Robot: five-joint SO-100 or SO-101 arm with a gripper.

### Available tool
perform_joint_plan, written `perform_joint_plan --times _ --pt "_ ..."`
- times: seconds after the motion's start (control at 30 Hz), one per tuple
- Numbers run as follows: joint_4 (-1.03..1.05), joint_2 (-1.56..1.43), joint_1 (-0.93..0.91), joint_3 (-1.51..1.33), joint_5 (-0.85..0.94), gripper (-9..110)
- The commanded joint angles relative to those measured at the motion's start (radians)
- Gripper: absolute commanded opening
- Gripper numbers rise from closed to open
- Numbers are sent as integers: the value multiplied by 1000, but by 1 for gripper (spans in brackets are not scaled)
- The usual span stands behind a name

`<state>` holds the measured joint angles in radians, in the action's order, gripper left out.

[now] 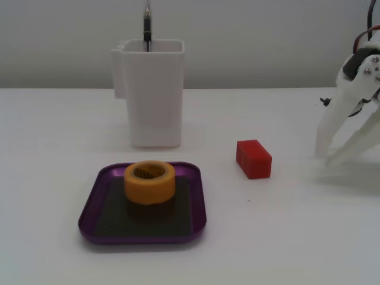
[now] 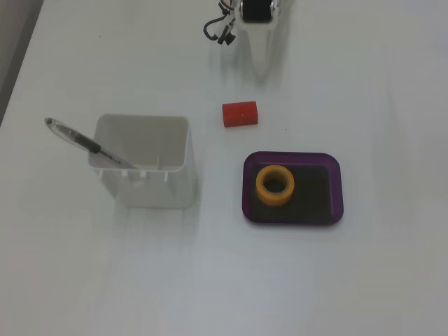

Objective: Remove the yellow tape from the box.

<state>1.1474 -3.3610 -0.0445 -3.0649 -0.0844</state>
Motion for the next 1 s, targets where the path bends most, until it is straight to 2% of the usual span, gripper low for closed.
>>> perform_joint_plan --times 0.0,0.47,0.97 --pt "-25 -54 11 -8 0 -1" --pt "-29 -54 9 9 2 -1" --pt "-66 31 -8 479 3 0"
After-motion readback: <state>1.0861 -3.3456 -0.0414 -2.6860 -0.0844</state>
